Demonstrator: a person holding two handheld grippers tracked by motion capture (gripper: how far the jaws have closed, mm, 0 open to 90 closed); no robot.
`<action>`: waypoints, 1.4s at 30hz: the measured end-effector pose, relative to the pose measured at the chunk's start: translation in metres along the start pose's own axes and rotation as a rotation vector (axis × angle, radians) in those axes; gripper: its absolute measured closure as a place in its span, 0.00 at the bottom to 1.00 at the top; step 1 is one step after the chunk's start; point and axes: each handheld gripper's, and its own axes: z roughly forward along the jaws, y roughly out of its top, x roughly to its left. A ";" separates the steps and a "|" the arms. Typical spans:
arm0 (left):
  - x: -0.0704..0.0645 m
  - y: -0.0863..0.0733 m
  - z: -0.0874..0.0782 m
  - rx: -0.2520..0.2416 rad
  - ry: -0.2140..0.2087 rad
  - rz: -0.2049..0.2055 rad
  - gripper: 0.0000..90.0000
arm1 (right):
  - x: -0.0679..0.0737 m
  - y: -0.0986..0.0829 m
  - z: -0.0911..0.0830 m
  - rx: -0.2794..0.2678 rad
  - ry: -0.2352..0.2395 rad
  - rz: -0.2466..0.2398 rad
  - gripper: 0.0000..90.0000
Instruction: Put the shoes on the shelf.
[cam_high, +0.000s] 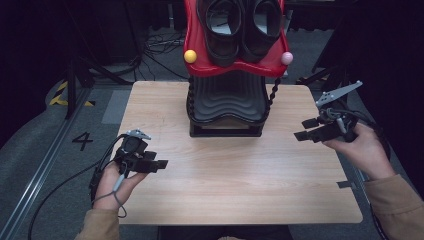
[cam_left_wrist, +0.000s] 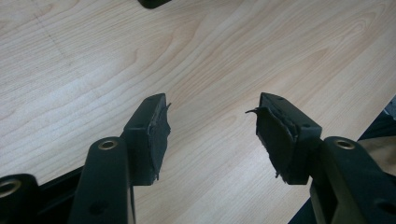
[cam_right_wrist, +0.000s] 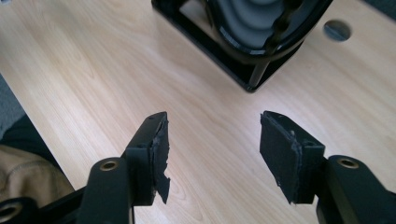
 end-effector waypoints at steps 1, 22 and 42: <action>-0.001 0.000 0.001 -0.001 -0.002 -0.007 0.49 | 0.000 -0.003 0.005 0.005 -0.002 -0.009 0.48; 0.002 -0.002 0.011 0.027 -0.005 -0.007 0.49 | -0.004 -0.059 0.092 0.043 0.062 0.016 0.47; 0.006 -0.004 0.016 0.035 -0.020 -0.004 0.48 | -0.002 -0.078 0.149 0.182 0.079 0.024 0.45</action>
